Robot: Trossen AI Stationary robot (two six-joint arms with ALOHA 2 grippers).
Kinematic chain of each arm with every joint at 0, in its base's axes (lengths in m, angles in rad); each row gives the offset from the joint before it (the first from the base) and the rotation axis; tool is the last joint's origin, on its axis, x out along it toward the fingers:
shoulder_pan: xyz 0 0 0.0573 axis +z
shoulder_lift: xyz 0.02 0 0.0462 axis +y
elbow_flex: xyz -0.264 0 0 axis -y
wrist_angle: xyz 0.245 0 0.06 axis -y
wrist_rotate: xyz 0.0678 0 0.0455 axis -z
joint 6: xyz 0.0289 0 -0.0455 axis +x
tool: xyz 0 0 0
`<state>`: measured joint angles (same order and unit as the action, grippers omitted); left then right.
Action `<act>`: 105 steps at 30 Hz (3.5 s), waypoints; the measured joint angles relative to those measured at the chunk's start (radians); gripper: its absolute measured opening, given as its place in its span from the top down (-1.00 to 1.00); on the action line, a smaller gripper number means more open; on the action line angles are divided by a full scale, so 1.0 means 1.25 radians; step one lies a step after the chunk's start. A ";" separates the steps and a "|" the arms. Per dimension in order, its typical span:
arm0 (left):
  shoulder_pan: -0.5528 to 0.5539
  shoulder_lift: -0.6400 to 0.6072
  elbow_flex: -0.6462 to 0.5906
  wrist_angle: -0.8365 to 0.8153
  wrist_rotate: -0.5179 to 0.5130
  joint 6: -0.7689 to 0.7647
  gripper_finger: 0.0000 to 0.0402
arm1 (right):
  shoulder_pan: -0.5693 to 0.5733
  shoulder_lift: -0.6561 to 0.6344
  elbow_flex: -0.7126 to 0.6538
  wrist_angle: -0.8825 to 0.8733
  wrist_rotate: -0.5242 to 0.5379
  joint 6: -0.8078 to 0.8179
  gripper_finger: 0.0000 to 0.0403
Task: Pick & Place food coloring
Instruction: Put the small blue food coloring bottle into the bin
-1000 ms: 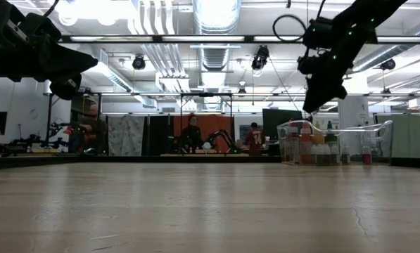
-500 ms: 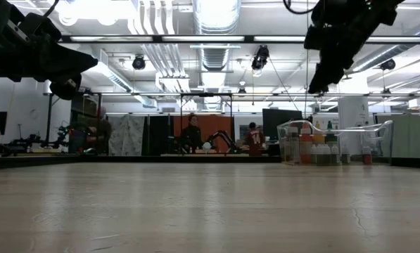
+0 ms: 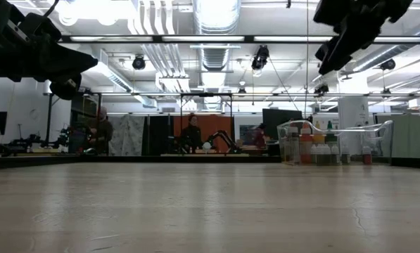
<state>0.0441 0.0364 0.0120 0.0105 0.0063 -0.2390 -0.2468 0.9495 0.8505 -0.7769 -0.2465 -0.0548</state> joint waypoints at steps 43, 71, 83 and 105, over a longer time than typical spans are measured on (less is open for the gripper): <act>0.000 0.000 0.000 0.000 0.000 0.000 1.00 | 0.660 0.368 0.229 -0.031 0.103 0.105 0.09; 0.000 0.000 0.000 0.000 0.000 0.000 1.00 | 0.667 0.485 0.103 0.066 0.179 0.090 0.12; 0.000 0.000 0.000 0.000 0.000 0.000 1.00 | 0.681 0.500 0.059 0.135 0.179 0.086 0.12; 0.000 0.000 0.000 0.000 0.000 0.000 1.00 | 0.681 0.500 0.004 0.230 0.179 0.086 0.15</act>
<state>0.0441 0.0362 0.0120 0.0105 0.0067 -0.2392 0.6044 1.5745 0.8558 -0.4889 -0.0231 0.0532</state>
